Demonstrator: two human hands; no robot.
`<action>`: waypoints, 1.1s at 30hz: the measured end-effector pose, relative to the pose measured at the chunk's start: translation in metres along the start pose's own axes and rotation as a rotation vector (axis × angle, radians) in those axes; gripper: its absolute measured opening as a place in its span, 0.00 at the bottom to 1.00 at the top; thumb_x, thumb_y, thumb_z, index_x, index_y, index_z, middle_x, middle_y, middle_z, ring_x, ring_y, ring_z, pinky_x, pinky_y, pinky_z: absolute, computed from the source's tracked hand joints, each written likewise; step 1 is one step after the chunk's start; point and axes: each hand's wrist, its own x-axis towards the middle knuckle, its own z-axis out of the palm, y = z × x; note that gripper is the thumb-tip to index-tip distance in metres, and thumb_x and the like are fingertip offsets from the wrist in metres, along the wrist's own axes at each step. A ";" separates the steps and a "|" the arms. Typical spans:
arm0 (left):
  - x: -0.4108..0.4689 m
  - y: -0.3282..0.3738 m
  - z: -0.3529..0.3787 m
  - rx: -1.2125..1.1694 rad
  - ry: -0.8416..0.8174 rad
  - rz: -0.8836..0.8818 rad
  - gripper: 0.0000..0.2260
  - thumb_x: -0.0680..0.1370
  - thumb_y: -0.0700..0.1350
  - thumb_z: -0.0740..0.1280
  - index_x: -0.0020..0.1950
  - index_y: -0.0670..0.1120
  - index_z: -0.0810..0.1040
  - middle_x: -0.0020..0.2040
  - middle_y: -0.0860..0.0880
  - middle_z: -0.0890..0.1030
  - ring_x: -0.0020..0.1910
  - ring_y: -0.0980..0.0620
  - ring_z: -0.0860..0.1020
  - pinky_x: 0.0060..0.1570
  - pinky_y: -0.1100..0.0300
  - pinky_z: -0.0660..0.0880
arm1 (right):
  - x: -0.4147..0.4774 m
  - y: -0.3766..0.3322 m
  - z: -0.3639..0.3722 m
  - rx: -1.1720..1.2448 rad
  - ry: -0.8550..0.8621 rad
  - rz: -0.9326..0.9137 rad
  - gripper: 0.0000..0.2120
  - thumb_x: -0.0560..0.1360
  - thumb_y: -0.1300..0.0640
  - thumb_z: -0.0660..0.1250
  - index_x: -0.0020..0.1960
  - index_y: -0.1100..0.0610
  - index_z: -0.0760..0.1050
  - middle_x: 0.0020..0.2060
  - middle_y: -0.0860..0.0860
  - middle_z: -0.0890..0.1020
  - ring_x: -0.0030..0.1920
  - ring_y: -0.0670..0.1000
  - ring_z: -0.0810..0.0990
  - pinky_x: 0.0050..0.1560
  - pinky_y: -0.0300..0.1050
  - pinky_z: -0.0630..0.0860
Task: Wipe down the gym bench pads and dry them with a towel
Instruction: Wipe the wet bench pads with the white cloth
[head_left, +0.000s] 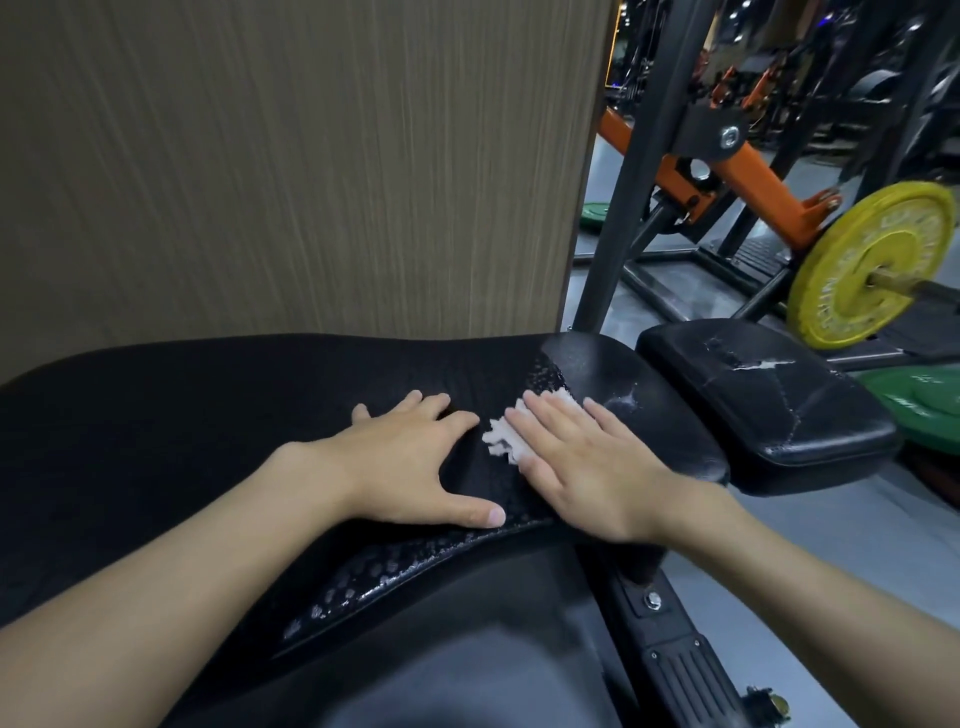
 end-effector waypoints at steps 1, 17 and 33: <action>0.002 0.002 0.000 0.006 -0.007 -0.007 0.50 0.64 0.78 0.62 0.79 0.58 0.48 0.81 0.50 0.45 0.79 0.47 0.42 0.72 0.31 0.48 | 0.016 0.007 -0.001 0.015 -0.019 0.032 0.30 0.81 0.40 0.36 0.81 0.47 0.45 0.81 0.47 0.47 0.80 0.48 0.43 0.78 0.51 0.40; 0.011 0.007 0.000 -0.011 -0.038 -0.049 0.51 0.62 0.79 0.62 0.78 0.64 0.45 0.81 0.50 0.42 0.79 0.46 0.39 0.71 0.28 0.46 | 0.090 0.046 -0.002 0.070 -0.061 0.205 0.28 0.83 0.43 0.41 0.81 0.51 0.47 0.81 0.51 0.48 0.80 0.51 0.43 0.78 0.57 0.41; 0.034 0.034 -0.003 -0.003 -0.003 0.054 0.49 0.64 0.78 0.62 0.79 0.61 0.49 0.81 0.52 0.45 0.79 0.48 0.42 0.70 0.28 0.48 | 0.037 0.071 0.003 0.065 -0.038 0.226 0.28 0.83 0.41 0.41 0.81 0.47 0.45 0.81 0.48 0.46 0.80 0.49 0.42 0.78 0.52 0.40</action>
